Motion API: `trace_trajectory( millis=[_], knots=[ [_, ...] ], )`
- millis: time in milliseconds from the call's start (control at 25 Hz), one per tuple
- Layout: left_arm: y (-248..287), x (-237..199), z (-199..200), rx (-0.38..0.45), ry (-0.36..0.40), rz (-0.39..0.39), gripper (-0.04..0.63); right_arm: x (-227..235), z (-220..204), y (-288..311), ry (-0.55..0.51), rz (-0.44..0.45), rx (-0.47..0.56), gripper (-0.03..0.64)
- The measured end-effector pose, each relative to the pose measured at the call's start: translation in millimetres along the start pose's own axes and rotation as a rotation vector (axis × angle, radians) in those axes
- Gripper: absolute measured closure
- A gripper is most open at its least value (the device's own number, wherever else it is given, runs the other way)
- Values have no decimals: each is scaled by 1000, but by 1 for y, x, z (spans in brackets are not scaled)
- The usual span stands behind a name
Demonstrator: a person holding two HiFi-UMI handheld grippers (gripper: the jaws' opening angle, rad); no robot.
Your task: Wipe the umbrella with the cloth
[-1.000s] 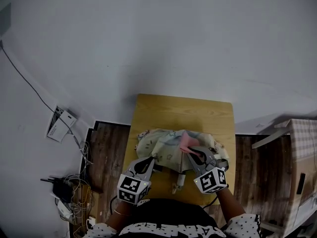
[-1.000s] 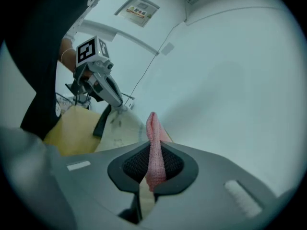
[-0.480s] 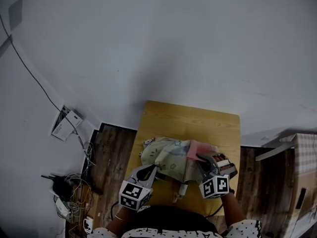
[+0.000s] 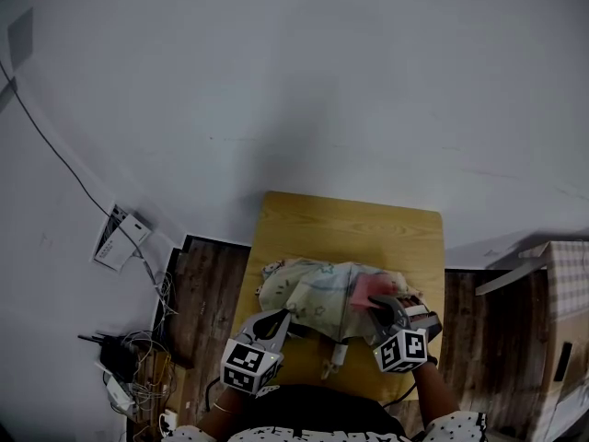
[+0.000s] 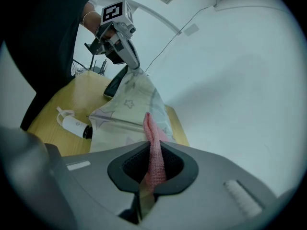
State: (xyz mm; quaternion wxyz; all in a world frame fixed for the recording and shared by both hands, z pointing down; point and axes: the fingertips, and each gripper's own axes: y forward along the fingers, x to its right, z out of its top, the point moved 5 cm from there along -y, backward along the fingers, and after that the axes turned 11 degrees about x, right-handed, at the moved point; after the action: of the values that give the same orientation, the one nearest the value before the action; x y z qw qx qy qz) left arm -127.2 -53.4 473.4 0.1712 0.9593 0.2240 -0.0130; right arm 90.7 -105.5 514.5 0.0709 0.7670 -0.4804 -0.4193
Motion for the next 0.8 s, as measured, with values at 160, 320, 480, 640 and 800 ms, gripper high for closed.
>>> trace_trajectory(
  millis=[160,320,480,640,800],
  knots=[
    [0,3,0,-1,6,-16,592,-11,-2,-3,7,17,-9,583],
    [0,4,-2,-5,11,-31,592,-22,-6,-6,26,33,-27,583],
    [2,6,-1,-7,19,-45,592,-31,-8,-10,55,42,-32,583],
    [2,8,-2,-12,24,-61,594,-44,-10,-14,76,64,-45,583],
    [4,13,-3,-17,32,-80,593,-53,-9,-19,82,80,-45,583]
  ],
)
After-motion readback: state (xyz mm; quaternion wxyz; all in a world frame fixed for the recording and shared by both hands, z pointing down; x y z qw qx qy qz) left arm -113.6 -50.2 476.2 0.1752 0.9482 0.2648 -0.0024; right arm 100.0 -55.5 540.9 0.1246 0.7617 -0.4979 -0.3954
